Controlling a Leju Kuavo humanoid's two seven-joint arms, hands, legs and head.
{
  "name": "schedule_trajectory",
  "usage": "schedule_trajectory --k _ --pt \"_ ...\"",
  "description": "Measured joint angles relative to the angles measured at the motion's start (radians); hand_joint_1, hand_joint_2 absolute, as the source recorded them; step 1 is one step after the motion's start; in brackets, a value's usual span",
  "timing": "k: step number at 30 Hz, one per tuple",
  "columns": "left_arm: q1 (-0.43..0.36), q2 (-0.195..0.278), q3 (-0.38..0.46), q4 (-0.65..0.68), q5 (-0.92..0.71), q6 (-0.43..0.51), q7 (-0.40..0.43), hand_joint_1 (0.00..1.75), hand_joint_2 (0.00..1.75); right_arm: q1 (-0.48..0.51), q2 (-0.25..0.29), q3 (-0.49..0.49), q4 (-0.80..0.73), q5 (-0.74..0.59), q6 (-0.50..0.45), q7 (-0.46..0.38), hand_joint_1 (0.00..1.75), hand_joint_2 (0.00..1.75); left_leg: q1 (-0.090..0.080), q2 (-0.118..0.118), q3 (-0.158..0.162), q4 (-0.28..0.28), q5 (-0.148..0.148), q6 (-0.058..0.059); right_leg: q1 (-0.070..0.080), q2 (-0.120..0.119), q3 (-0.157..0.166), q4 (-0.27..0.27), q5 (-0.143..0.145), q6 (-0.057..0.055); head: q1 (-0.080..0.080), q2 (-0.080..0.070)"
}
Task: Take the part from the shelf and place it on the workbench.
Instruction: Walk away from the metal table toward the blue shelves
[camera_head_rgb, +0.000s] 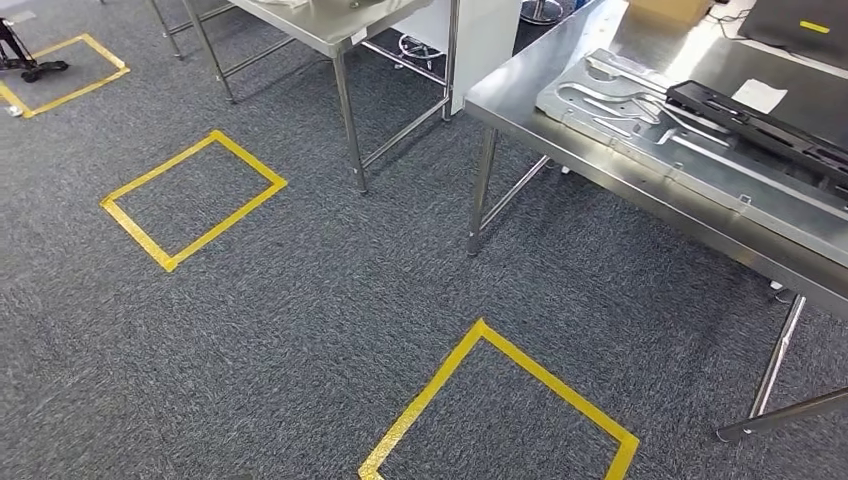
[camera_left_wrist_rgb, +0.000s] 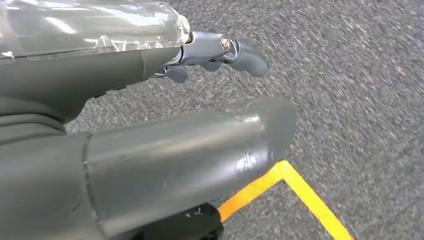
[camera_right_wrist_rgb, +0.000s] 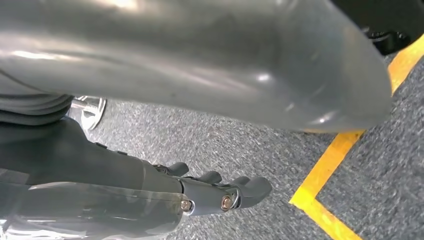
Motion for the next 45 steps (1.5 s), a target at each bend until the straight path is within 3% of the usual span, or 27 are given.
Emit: schedule_trajectory --k 1,3,5,7,8,9,11,13,14,16,18,20,21,22,23,25,27,29,31,33,36,37,38,39,42,44,45 --pt "0.001 0.0 0.002 0.0 -0.001 0.0 -0.001 0.0 0.0 -0.002 0.0 0.001 0.0 0.001 0.001 0.0 0.0 0.0 0.001 -0.008 0.0 -0.003 0.003 0.006 -0.002 0.007 0.001 0.003 -0.005 0.006 0.001 0.0" --pt "0.0 0.001 0.005 0.0 -0.004 -0.001 -0.003 0.0 0.0 -0.001 -0.001 0.004 0.0 0.002 0.002 -0.004 0.0 0.0 0.004 -0.026 0.0 -0.01 0.011 0.02 -0.007 0.048 -0.021 0.055 -0.047 0.014 0.005 0.0" --pt "-0.003 0.001 0.006 0.0 -0.011 -0.002 -0.007 0.0 0.0 0.002 -0.001 0.005 0.0 0.002 0.003 -0.009 0.0 0.0 0.002 -0.045 -0.005 -0.011 0.016 0.028 -0.008 0.089 -0.08 0.18 -0.114 0.015 0.009 0.0" --pt "-0.002 0.001 0.007 0.0 -0.016 -0.002 -0.009 0.0 0.0 0.004 -0.002 0.005 0.0 0.001 0.004 -0.011 0.0 0.0 -0.001 -0.068 -0.008 -0.01 0.018 0.03 -0.007 0.099 -0.128 0.274 -0.137 0.013 0.01 0.0" --pt "-0.001 0.0 0.007 0.0 -0.017 0.0 -0.009 0.0 0.0 0.005 -0.002 0.005 0.0 0.0 0.006 -0.01 0.0 0.0 -0.002 -0.081 -0.008 -0.008 0.018 0.031 -0.006 0.102 -0.129 0.271 -0.119 0.01 0.01 0.0" --pt "-0.001 0.0 0.007 0.0 -0.019 0.002 -0.008 0.0 0.0 0.006 -0.003 0.005 0.0 -0.002 0.008 -0.009 0.0 0.0 -0.003 -0.094 -0.008 -0.006 0.018 0.031 -0.005 0.107 -0.112 0.229 -0.084 0.005 0.01 0.0" --pt "-0.001 -0.005 0.007 0.0 -0.026 0.005 -0.006 0.0 0.0 0.01 -0.009 0.004 0.0 -0.004 0.014 -0.006 0.0 0.0 -0.004 -0.121 -0.01 -0.001 0.018 0.028 -0.003 0.152 -0.056 0.097 -0.016 -0.008 0.01 0.0" --pt "-0.004 -0.012 0.007 0.0 -0.033 0.009 -0.003 0.0 0.0 0.012 -0.015 0.004 0.0 -0.005 0.02 -0.002 0.0 0.0 -0.002 -0.142 -0.017 0.002 0.021 0.02 -0.001 0.195 -0.025 0.019 0.007 -0.017 0.009 0.0" --pt "-0.004 -0.015 0.007 0.0 -0.035 0.011 -0.001 0.0 0.0 0.012 -0.017 0.004 0.001 -0.006 0.022 -0.001 0.0 0.0 0.001 -0.153 -0.022 0.002 0.023 0.013 0.001 0.199 -0.023 0.012 0.005 -0.02 0.009 0.0" --pt "-0.003 -0.018 0.007 0.0 -0.036 0.016 0.0 0.0 0.0 0.01 -0.019 0.003 0.001 -0.006 0.027 -0.001 0.0 0.0 0.003 -0.162 -0.028 0.002 0.026 -0.001 0.0 0.175 -0.017 -0.001 0.011 -0.026 0.008 0.0" --pt "-0.004 -0.019 0.007 0.0 -0.036 0.02 0.002 0.0 0.0 0.013 -0.022 0.002 0.001 -0.005 0.031 -0.003 0.0 0.0 0.001 -0.118 -0.047 0.042 -0.003 -0.012 -0.004 0.145 -0.007 -0.017 0.018 -0.035 0.003 0.0" --pt "-0.005 -0.02 0.007 0.0 -0.035 0.022 0.002 0.0 0.0 0.018 -0.024 0.001 0.001 -0.004 0.033 -0.005 0.0 0.0 0.004 -0.066 -0.1 0.156 -0.068 -0.022 -0.004 0.114 -0.004 -0.022 0.019 -0.041 -0.004 0.0" --pt "-0.005 -0.02 0.007 0.0 -0.035 0.022 0.002 0.0 0.0 0.019 -0.025 0.001 0.001 -0.004 0.034 -0.006 0.0 0.0 0.008 -0.057 -0.13 0.219 -0.096 -0.028 -0.002 0.097 -0.004 -0.021 0.017 -0.042 -0.005 0.0" --pt "-0.004 -0.02 0.007 0.0 -0.035 0.022 0.002 0.0 0.0 0.02 -0.026 0.0 0.001 -0.003 0.035 -0.006 0.0 0.0 0.011 -0.053 -0.148 0.261 -0.108 -0.033 -0.002 0.082 -0.004 -0.02 0.016 -0.042 -0.005 0.0" --pt "-0.002 -0.02 0.007 0.0 -0.034 0.023 0.002 0.0 0.0 0.019 -0.026 0.0 0.001 -0.003 0.036 -0.007 0.0 0.0 0.014 -0.049 -0.149 0.266 -0.101 -0.037 -0.002 0.067 -0.004 -0.019 0.014 -0.041 -0.005 0.0" --pt "-0.001 -0.02 0.007 0.0 -0.034 0.023 0.001 0.0 0.0 0.017 -0.027 -0.001 0.001 -0.001 0.037 -0.009 0.0 0.0 0.018 -0.031 -0.091 0.165 -0.044 -0.04 -0.003 0.042 -0.001 -0.014 0.009 -0.035 -0.005 0.0" --pt "-0.002 -0.021 0.007 0.0 -0.033 0.024 0.0 0.0 0.0 0.016 -0.027 -0.001 0.001 0.0 0.038 -0.01 0.0 0.0 0.016 0.001 -0.022 0.039 -0.001 -0.034 0.0 0.022 0.002 -0.008 0.001 -0.025 -0.004 0.0" --pt "-0.002 -0.022 0.007 0.0 -0.033 0.025 -0.001 0.0 0.0 0.014 -0.027 -0.001 0.001 0.0 0.038 -0.01 0.0 0.0 0.01 0.011 -0.003 -0.001 0.005 -0.022 0.003 0.008 0.004 -0.006 -0.003 -0.014 -0.003 0.0" --pt "0.0 -0.024 0.008 0.0 -0.033 0.027 -0.002 0.0 0.0 0.009 -0.027 -0.001 0.001 0.001 0.038 -0.011 0.0 0.0 0.009 -0.006 -0.006 -0.006 0.011 -0.008 0.002 -0.001 0.008 -0.006 -0.003 -0.004 -0.002 0.0" --pt "0.0 -0.025 0.008 0.0 -0.033 0.031 -0.002 0.0 0.0 0.008 -0.029 -0.001 0.001 0.004 0.038 -0.011 0.0 0.0 0.013 -0.023 -0.003 -0.018 0.02 0.007 -0.001 0.028 -0.005 0.031 -0.029 0.003 0.002 0.0" --pt "-0.002 -0.027 0.01 0.0 -0.024 0.044 -0.003 0.0 0.0 0.012 -0.031 -0.001 0.001 0.011 0.038 -0.009 0.0 0.0 0.012 -0.051 -0.003 -0.023 0.027 0.02 -0.004 0.094 -0.088 0.203 -0.125 0.009 0.011 0.0" --pt "-0.002 -0.028 0.015 0.0 -0.011 0.063 -0.004 0.0 0.0 0.012 -0.034 -0.002 0.001 0.012 0.039 -0.008 0.0 0.0 0.01 -0.062 -0.005 -0.023 0.028 0.02 -0.004 0.1 -0.114 0.254 -0.141 0.01 0.012 0.0" --pt "-0.001 -0.028 0.025 0.0 0.007 0.086 -0.005 0.0 0.0 0.013 -0.038 -0.002 0.001 0.012 0.041 -0.008 0.0 0.0 0.009 -0.075 -0.005 -0.022 0.028 0.021 -0.003 0.103 -0.127 0.274 -0.137 0.009 0.012 0.0" --pt "-0.001 -0.027 0.038 0.0 0.024 0.109 -0.006 0.0 0.0 0.014 -0.044 -0.003 0.001 0.012 0.043 -0.008 0.0 0.0 0.008 -0.088 -0.004 -0.021 0.028 0.021 -0.003 0.105 -0.122 0.256 -0.112 0.008 0.012 0.0" --pt "0.0 -0.023 0.068 0.0 0.039 0.123 -0.007 0.0 0.0 0.018 -0.061 -0.006 0.001 0.012 0.048 -0.008 0.0 0.0 0.007 -0.126 -0.006 -0.012 0.026 0.015 -0.005 0.146 -0.042 0.069 -0.008 -0.002 0.012 0.0" --pt "0.004 -0.005 0.073 0.0 0.021 0.052 0.002 0.0 0.0 0.019 -0.067 -0.009 0.001 0.014 0.054 -0.009 0.0 0.0 0.007 -0.147 -0.013 -0.008 0.027 0.003 -0.003 0.17 -0.018 0.009 0.007 -0.009 0.013 0.0" --pt "0.008 0.011 0.074 0.0 0.009 -0.001 0.008 0.0 0.0 0.018 -0.068 -0.01 0.001 0.016 0.056 -0.011 0.0 0.0 0.007 -0.157 -0.016 -0.008 0.028 -0.005 0.0 0.167 -0.016 0.006 0.005 -0.014 0.013 0.0"
